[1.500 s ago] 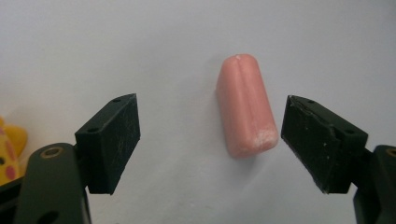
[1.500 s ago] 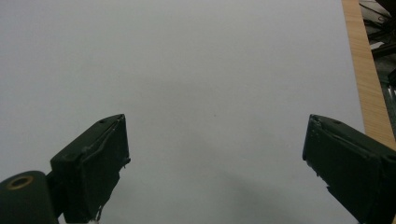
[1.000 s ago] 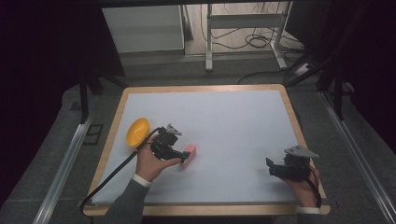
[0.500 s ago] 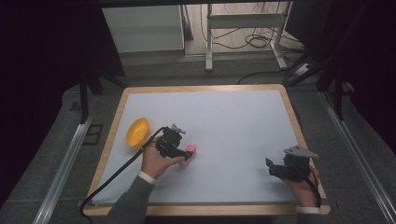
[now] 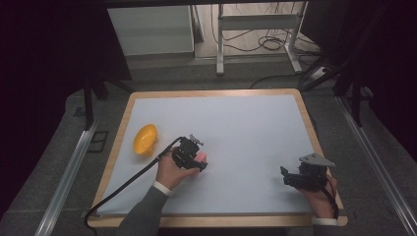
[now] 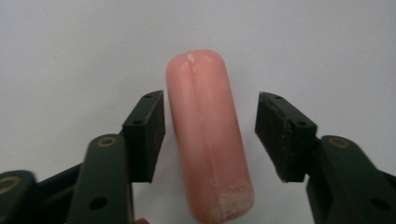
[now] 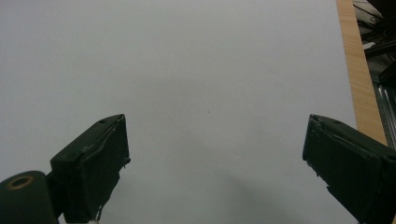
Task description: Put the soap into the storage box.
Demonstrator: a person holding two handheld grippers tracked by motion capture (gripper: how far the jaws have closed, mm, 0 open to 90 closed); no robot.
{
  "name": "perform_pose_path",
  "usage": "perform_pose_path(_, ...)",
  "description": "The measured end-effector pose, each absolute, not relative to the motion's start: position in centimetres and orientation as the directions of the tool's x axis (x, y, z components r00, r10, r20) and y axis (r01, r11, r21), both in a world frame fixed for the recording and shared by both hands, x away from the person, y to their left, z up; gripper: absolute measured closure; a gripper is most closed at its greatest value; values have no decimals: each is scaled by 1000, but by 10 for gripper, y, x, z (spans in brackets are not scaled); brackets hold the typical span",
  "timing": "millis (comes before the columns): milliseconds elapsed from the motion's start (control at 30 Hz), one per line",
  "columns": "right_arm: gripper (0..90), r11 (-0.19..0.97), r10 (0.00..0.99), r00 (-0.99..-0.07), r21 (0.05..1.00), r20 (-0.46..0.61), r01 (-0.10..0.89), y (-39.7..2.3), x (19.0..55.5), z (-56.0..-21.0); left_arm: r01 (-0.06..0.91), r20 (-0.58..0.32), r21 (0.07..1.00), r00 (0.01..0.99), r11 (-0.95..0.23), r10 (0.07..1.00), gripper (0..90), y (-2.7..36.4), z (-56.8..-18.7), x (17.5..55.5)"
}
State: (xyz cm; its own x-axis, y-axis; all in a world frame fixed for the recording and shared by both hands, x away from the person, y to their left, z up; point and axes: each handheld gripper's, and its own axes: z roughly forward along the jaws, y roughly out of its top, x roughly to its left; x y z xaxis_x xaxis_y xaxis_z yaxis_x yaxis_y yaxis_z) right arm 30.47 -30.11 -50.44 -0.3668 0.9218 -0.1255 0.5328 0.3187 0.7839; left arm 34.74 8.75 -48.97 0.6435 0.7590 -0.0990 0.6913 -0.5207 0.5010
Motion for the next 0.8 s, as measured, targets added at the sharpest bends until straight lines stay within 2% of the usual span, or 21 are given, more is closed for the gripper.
perform_pose_path(167,68,322,921,-368,784,-128,532,-301,305,-504,699,-85,487,635,-524,768,478,85,-495,348)
perform_pose_path(467,68,323,921,-368,783,-130,532,-301,305,-505,693,-69,506,626,-513,777,595,88,-498,347)
perform_pose_path(800,69,330,918,-372,786,-138,523,-300,304,-504,685,-86,519,637,-512,766,603,92,-498,346)
